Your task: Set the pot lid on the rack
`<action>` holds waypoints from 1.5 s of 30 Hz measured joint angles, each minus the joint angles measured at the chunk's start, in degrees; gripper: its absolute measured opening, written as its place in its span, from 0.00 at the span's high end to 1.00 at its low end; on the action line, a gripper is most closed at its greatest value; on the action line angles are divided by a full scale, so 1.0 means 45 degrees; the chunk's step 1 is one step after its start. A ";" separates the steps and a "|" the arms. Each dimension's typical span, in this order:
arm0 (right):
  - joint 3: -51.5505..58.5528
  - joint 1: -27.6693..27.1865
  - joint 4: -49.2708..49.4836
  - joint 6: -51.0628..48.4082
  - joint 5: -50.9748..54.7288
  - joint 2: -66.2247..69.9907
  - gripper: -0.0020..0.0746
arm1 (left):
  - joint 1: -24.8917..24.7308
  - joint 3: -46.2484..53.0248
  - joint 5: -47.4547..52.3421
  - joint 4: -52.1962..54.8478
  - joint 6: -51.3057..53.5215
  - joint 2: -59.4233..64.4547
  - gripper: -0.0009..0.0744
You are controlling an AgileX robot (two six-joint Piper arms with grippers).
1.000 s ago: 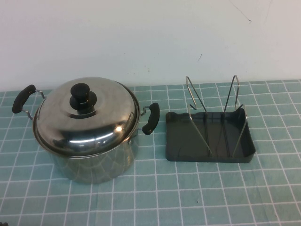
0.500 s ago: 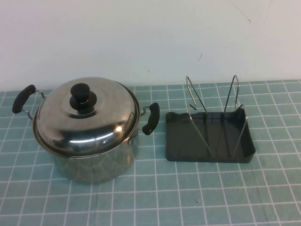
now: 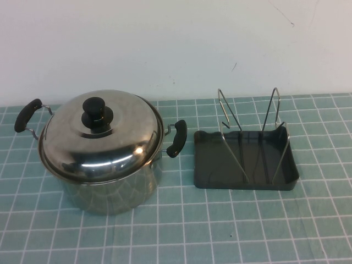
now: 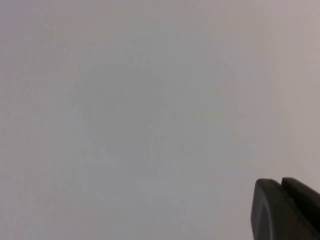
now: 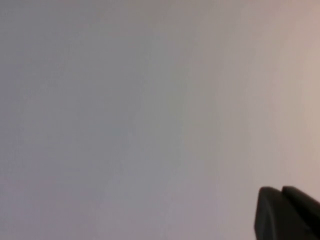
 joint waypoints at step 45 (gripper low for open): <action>-0.4310 0.0000 -0.0404 -0.2265 1.3785 0.1624 0.98 | 0.0000 -0.8381 -0.2749 0.5215 -0.2496 1.8708 0.12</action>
